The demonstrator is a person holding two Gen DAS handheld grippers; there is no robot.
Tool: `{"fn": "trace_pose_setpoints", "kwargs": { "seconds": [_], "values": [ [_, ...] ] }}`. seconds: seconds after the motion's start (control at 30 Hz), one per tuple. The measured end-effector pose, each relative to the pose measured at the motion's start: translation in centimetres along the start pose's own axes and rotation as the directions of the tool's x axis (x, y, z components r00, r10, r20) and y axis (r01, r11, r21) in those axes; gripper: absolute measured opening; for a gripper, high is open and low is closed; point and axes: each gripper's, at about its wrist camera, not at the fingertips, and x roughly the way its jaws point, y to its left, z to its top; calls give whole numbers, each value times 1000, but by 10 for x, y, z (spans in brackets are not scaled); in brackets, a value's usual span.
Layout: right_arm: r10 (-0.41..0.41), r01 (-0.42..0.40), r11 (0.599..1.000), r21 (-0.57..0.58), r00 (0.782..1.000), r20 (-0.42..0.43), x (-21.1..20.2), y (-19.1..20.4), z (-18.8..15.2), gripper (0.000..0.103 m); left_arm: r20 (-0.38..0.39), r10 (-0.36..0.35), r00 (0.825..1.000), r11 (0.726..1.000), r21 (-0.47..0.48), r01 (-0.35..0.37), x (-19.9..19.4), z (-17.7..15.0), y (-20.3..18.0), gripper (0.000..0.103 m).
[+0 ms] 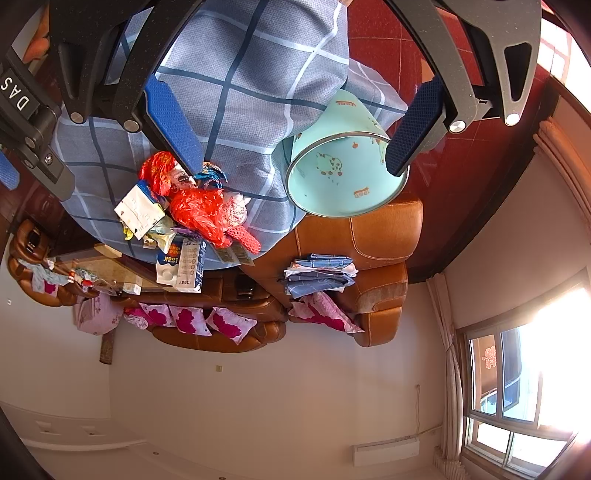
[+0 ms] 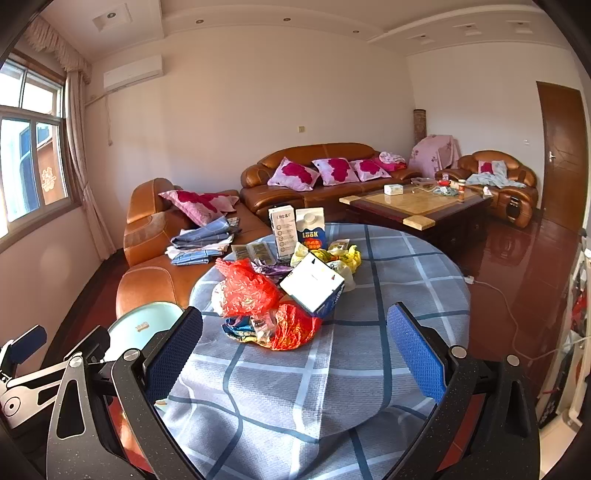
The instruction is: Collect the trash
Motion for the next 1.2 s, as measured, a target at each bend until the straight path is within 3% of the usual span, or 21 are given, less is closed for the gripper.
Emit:
{"fn": "trace_pose_setpoints", "kwargs": {
  "seconds": [0.4,0.57,0.8,1.03,1.2],
  "values": [
    [-4,4,1000,1,1000,-9,6,-1,-4,98,-21,0,1000,1000,0,0,8,-5,2,97],
    [-42,43,999,7,999,-6,18,-12,-9,98,-67,-19,998,999,-52,15,27,-12,10,97],
    [-85,87,996,31,994,-68,56,-41,-20,98,-147,-13,989,998,-58,4,66,-32,10,97],
    [-77,76,997,-14,991,-112,97,-51,-19,98,-255,-63,965,996,-73,46,116,-41,8,97],
    [-51,41,995,-94,992,-111,137,-44,-1,98,-246,-61,967,998,-42,53,138,-24,-2,97]
  ]
}}
